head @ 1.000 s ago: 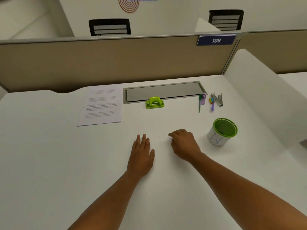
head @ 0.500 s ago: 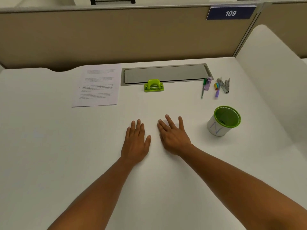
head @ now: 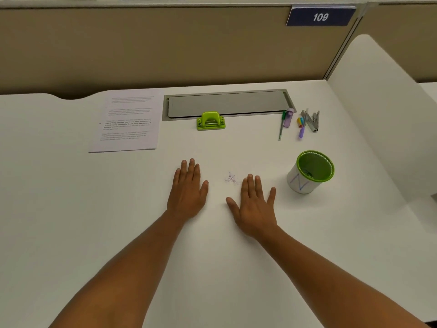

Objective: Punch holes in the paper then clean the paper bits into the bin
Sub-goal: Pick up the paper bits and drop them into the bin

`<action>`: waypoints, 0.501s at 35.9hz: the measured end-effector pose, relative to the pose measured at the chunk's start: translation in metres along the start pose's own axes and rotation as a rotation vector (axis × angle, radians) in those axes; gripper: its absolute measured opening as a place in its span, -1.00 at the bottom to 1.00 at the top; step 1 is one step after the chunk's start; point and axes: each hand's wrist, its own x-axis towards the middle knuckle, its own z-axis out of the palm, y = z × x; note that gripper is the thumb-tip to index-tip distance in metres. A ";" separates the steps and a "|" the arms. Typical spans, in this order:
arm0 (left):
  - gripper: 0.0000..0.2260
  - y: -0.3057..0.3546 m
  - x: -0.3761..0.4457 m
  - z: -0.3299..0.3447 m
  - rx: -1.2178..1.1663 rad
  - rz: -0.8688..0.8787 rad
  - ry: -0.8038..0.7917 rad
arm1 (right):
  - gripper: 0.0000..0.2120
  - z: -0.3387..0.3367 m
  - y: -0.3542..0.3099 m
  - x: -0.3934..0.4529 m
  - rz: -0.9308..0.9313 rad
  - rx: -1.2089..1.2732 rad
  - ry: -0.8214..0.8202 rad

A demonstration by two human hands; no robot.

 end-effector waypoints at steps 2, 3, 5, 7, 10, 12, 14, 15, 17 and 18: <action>-0.31 -0.004 0.001 0.002 -0.006 0.008 0.000 | -0.21 0.001 -0.007 0.006 -0.017 0.008 0.000; -0.32 -0.006 0.002 0.003 -0.012 0.011 -0.003 | -0.21 0.000 -0.009 0.010 -0.033 0.005 0.000; -0.32 -0.007 0.002 0.005 -0.008 0.018 -0.009 | -0.23 -0.001 -0.013 0.015 -0.063 -0.005 0.013; -0.33 -0.007 0.002 0.006 0.012 0.026 -0.008 | -0.26 -0.004 -0.016 0.018 -0.083 -0.008 0.047; -0.34 -0.007 0.002 0.006 0.026 0.033 -0.007 | -0.30 -0.006 -0.022 0.017 -0.183 -0.050 0.080; -0.34 -0.007 0.003 0.005 0.024 0.036 0.000 | -0.34 -0.005 -0.028 0.016 -0.290 -0.109 0.068; -0.35 -0.007 0.003 0.004 0.028 0.033 0.002 | -0.36 -0.001 -0.031 0.017 -0.362 -0.159 0.047; -0.35 -0.008 0.003 0.005 0.032 0.032 0.004 | -0.37 0.000 -0.032 0.019 -0.376 -0.179 0.037; -0.36 -0.007 0.003 0.005 0.037 0.031 0.006 | -0.38 -0.001 -0.030 0.022 -0.369 -0.204 0.019; -0.36 -0.007 0.003 0.006 0.036 0.030 0.005 | -0.38 -0.004 -0.027 0.023 -0.351 -0.205 0.014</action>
